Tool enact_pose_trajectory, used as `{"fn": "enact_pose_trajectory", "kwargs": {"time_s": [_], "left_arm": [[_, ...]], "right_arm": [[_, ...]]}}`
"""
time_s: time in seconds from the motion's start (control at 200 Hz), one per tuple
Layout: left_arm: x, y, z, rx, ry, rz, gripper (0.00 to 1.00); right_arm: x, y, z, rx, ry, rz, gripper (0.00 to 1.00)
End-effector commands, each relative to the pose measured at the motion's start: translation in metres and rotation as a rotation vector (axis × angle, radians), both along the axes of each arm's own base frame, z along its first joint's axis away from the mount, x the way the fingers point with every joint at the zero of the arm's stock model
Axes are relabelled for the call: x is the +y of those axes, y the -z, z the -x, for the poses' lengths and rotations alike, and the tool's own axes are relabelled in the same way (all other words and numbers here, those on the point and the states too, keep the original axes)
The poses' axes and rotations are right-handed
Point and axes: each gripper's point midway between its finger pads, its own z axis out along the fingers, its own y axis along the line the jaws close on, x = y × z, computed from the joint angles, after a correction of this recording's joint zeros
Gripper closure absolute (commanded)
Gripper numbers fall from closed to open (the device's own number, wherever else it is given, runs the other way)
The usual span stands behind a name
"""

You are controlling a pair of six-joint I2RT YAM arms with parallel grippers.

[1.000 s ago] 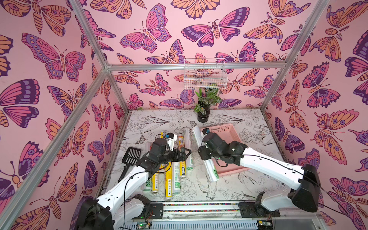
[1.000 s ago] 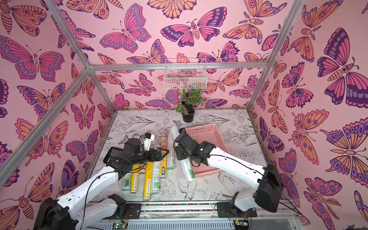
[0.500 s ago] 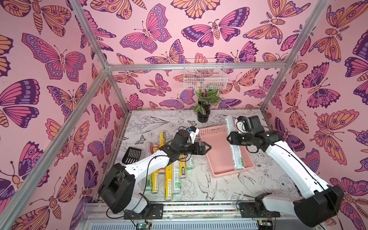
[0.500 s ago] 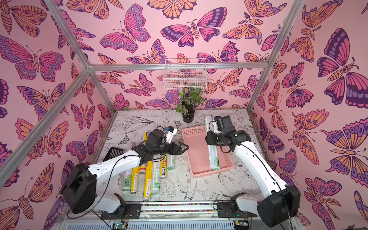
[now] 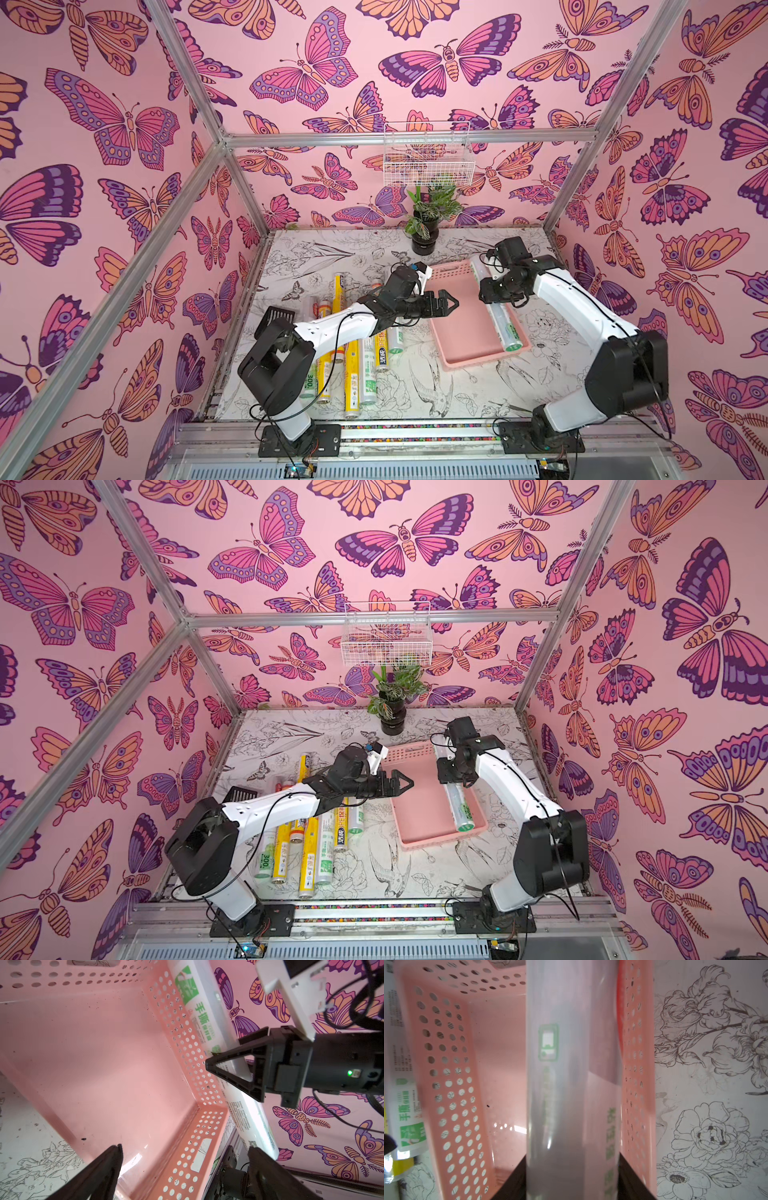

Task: Put the plastic wrap into the basket
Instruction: Place the plastic wrap in the basket.

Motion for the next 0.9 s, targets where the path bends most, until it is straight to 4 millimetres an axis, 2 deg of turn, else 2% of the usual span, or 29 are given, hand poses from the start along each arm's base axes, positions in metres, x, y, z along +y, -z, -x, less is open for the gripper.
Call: {"fn": "enact_pose_trajectory", "kwargs": {"time_s": [0.0, 0.175, 0.406, 0.596, 0.686, 0.781, 0.896], "left_arm": [[-0.006, -0.009, -0.007, -0.009, -0.026, 0.019, 0.00], [-0.013, -0.012, -0.007, -0.003, -0.011, 0.031, 0.00], [-0.018, -0.014, -0.006, -0.010, 0.016, 0.037, 0.00], [-0.022, -0.015, -0.007, -0.009, 0.028, 0.042, 0.00], [-0.024, -0.017, -0.007, -0.011, 0.032, 0.047, 0.00], [-0.024, -0.019, -0.007, -0.016, 0.034, 0.049, 0.00], [-0.026, -0.019, -0.006, -0.013, 0.042, 0.052, 0.00]], "right_arm": [[0.005, -0.012, -0.028, -0.071, -0.057, -0.027, 0.76], [0.000, 0.000, -0.051, -0.070, -0.044, -0.055, 0.77], [-0.002, 0.025, -0.047, -0.046, -0.079, -0.035, 0.76], [-0.004, 0.033, -0.045, -0.052, -0.093, -0.022, 0.76], [-0.003, 0.031, -0.043, -0.078, -0.093, -0.033, 0.76], [-0.005, 0.031, -0.045, -0.110, -0.094, -0.023, 0.75], [-0.012, 0.040, -0.052, -0.138, -0.077, 0.017, 0.75]]}}
